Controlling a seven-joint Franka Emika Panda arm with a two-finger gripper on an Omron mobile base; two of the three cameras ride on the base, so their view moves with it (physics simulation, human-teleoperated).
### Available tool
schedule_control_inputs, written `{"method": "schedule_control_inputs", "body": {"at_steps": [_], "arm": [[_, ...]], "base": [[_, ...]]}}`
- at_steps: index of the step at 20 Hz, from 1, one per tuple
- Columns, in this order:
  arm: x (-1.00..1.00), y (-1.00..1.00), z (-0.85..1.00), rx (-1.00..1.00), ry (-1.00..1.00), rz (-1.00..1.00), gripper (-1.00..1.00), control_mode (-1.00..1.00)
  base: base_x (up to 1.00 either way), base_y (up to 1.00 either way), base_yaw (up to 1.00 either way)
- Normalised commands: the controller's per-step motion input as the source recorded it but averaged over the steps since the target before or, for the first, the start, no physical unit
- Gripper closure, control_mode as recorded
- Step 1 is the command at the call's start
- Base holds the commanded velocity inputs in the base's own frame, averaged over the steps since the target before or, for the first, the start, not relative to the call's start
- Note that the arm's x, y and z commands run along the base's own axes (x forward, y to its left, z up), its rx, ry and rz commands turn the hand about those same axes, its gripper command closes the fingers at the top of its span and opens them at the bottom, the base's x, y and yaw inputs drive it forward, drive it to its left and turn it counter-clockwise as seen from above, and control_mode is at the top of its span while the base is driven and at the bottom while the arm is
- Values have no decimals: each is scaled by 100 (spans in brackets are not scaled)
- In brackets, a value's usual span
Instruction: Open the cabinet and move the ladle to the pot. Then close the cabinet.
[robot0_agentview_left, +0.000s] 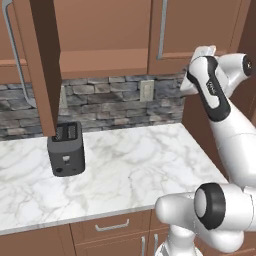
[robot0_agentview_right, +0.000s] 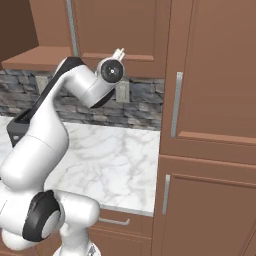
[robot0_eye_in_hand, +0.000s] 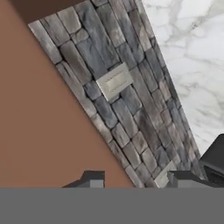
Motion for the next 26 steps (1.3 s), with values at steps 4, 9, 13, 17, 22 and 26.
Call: {"method": "schedule_control_inputs", "body": {"at_steps": [4,9,13,17,22,26], "arm": [[-19,17,-22,3,-2,0,-100,-100],[-78,23,-6,-1,-33,0,-100,-100],[-29,3,30,0,-17,-2,-100,-100],[-49,-5,22,4,0,-6,-100,-100],[-67,-13,45,6,10,-7,-100,-100],[-73,-11,52,10,28,-8,-100,-100]], "base": [[0,0,0],[0,0,0],[0,0,0],[0,0,0],[0,0,0],[0,0,0]]}}
